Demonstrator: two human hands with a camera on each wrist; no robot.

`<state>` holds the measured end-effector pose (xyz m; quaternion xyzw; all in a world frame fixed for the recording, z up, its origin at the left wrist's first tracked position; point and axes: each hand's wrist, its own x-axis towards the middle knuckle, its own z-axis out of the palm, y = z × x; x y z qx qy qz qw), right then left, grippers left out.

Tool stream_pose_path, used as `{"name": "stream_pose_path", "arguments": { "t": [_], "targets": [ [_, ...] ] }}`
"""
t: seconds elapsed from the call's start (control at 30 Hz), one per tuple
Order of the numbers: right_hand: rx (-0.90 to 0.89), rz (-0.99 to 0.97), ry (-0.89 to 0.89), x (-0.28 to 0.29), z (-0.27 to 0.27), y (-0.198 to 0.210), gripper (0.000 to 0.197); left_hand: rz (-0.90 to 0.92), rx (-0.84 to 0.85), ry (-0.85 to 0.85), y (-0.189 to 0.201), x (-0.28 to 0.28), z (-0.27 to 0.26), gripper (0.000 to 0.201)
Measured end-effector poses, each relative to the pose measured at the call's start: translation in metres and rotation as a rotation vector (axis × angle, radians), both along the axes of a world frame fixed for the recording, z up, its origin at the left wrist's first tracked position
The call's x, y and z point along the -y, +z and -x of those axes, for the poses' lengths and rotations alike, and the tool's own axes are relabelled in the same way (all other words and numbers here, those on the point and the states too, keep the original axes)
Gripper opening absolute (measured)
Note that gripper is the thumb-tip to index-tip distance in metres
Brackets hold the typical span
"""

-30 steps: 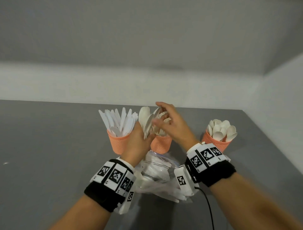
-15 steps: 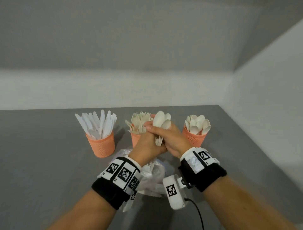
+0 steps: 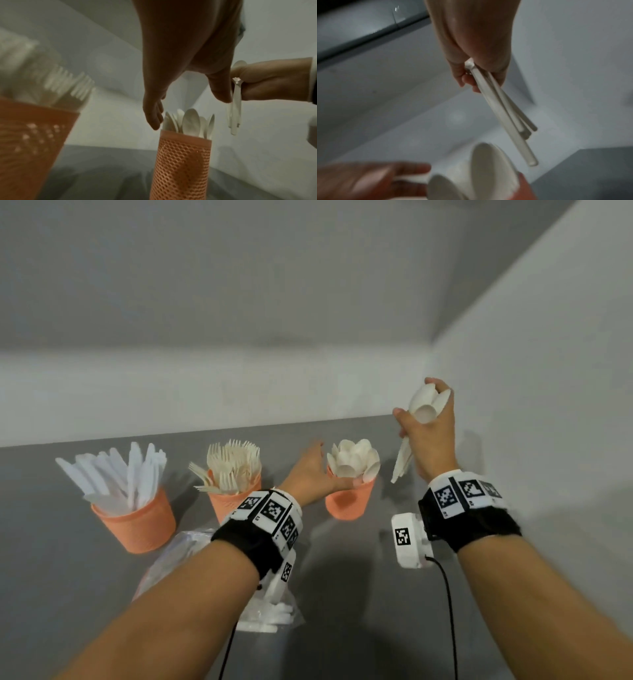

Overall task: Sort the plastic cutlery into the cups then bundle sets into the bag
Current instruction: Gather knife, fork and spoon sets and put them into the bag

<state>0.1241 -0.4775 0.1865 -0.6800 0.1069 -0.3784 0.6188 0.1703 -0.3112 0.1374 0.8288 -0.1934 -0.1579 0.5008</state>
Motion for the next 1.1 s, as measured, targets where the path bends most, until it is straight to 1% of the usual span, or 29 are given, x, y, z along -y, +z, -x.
{"name": "stream_pose_path", "arguments": {
  "t": [0.1,0.17,0.23,0.3,0.4,0.5,0.57,0.63,0.7,0.77,0.8,0.87,0.93,0.97,1.0,1.03,1.07,1.1],
  "targets": [
    [-0.071,0.084,0.054,0.002,-0.012,-0.017,0.053,0.017,-0.04,0.032,-0.007,0.024,-0.011,0.115],
    [-0.038,0.052,0.092,-0.001,-0.02,-0.018,0.051,0.051,-0.084,0.028,-0.012,0.034,-0.017,0.119],
    [0.027,-0.042,0.119,-0.003,-0.029,-0.014,0.05,0.067,-0.083,0.034,-0.018,0.039,-0.021,0.109],
    [0.054,-0.075,0.15,-0.005,-0.035,-0.016,0.049,0.085,-0.063,0.059,-0.024,0.041,-0.024,0.092],
    [-0.002,-0.064,0.209,-0.01,-0.034,-0.037,0.048,0.126,-0.065,0.073,-0.03,0.043,-0.027,0.071],
    [-0.018,-0.111,0.291,-0.013,-0.032,-0.051,0.047,0.142,-0.073,0.069,-0.033,0.042,-0.029,0.066],
    [0.01,-0.118,0.312,-0.012,-0.032,-0.052,0.046,0.142,-0.076,0.054,-0.034,0.041,-0.03,0.07],
    [0.05,-0.128,0.286,-0.01,-0.034,-0.053,0.041,0.132,-0.076,0.051,-0.034,0.04,-0.031,0.076],
    [0.05,-0.02,0.197,-0.008,-0.038,-0.058,0.034,0.12,-0.08,0.052,-0.034,0.039,-0.032,0.083],
    [0.011,0.138,0.129,-0.006,-0.042,-0.067,0.021,0.115,-0.085,0.047,-0.033,0.039,-0.033,0.083],
    [-0.022,0.218,0.12,-0.005,-0.042,-0.071,0.021,0.121,-0.091,0.042,-0.032,0.038,-0.032,0.084],
    [-0.124,0.444,0.108,-0.004,-0.042,-0.081,0.036,0.15,-0.108,0.018,-0.028,0.038,-0.03,0.089],
    [-0.26,0.714,0.085,-0.002,-0.04,-0.088,0.051,0.165,-0.133,-0.018,-0.025,0.037,-0.028,0.094],
    [-0.35,0.803,0.086,0.0,-0.039,-0.088,0.055,0.166,-0.146,-0.029,-0.025,0.036,-0.027,0.098],
    [-0.441,0.844,0.098,0.002,-0.039,-0.085,0.054,0.16,-0.163,-0.033,-0.023,0.034,-0.026,0.102],
    [-0.51,0.84,0.118,0.002,-0.038,-0.081,0.05,0.157,-0.177,-0.032,-0.021,0.033,-0.025,0.106],
    [-0.548,0.802,0.132,0.001,-0.036,-0.076,0.046,0.138,-0.181,-0.023,-0.018,0.03,-0.022,0.108],
    [-0.529,0.76,0.116,-0.001,-0.034,-0.071,0.044,0.111,-0.157,-0.013,-0.014,0.027,-0.019,0.106]
  ]
}}
